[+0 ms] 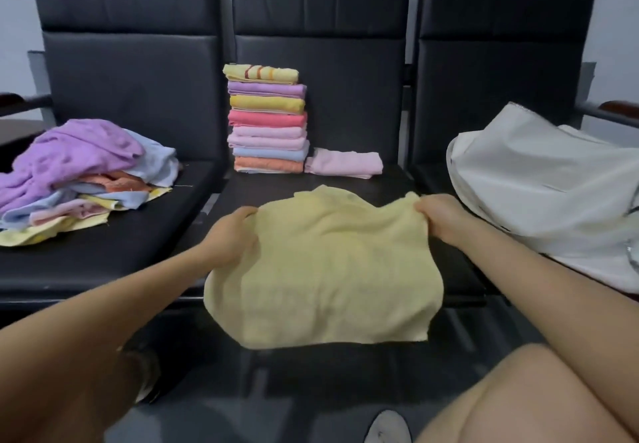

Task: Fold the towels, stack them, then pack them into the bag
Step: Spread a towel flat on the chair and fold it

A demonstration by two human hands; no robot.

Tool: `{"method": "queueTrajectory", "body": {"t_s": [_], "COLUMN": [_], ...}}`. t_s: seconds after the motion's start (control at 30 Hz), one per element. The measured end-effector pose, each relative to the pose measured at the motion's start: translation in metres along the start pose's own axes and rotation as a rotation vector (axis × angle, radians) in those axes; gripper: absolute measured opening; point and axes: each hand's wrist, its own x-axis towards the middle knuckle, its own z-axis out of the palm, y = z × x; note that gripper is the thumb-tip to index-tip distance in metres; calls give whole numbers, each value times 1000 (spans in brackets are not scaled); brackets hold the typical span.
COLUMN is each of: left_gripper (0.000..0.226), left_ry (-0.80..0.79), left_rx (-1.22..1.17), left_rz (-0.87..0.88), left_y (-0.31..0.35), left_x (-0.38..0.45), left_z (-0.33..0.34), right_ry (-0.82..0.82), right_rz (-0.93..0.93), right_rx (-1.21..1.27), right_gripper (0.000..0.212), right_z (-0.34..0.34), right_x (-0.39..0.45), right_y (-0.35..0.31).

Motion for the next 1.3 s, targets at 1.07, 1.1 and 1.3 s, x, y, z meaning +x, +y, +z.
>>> {"method": "queueTrajectory", "body": {"t_s": [1.07, 1.1, 1.3], "left_gripper": [32, 32, 15], "left_ry": [-50, -70, -399], "left_rx": [-888, -908, -757], "left_rz": [65, 63, 46], "left_y": [12, 19, 36], "left_x": [111, 109, 111], "left_z": [-29, -25, -2], "right_ry": [187, 190, -24], "right_rz": [-293, -279, -247], "right_rx": [211, 238, -116], "right_gripper": [28, 22, 22], "right_z": [85, 81, 83], "right_x": [73, 72, 62], "right_y": [-62, -60, -44]}}
